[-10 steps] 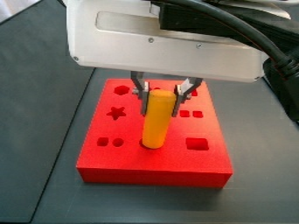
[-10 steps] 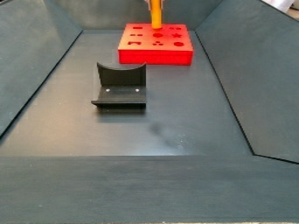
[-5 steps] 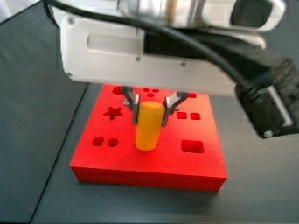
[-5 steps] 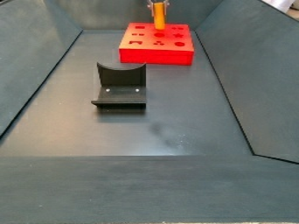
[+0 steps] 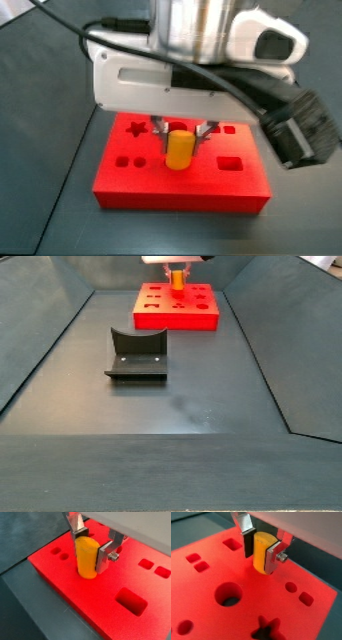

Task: Pick up the oval object. Move up. Place the oval object on the fixture. Regrasp the oval object. Move to above the board. Insert the oval object.
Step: Insert the oval object.

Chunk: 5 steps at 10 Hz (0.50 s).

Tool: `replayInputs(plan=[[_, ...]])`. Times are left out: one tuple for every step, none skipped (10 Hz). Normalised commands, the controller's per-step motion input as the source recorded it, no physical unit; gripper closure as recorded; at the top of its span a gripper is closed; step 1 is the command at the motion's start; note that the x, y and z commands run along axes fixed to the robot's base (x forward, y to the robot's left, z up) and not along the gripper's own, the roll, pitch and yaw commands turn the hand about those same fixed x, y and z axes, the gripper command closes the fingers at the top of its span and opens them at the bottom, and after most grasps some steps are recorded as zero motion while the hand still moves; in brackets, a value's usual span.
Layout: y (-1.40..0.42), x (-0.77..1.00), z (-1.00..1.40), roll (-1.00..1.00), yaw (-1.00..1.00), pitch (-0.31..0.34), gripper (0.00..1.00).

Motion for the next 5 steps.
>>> replayInputs(plan=[[0.02,-0.53,-0.64,0.26,0.17,-0.226,1.00],[0.42,-0.20,-0.43,0.19,0.21,-0.133,1.00],[0.66,0.00,-0.26,0.08,0.21,-0.056,1.00],[0.49,0.00,-0.25,0.04,0.21,-0.043,1.00],[0.08,-0.02,-0.02,-0.13,0.00,-0.020,1.00]])
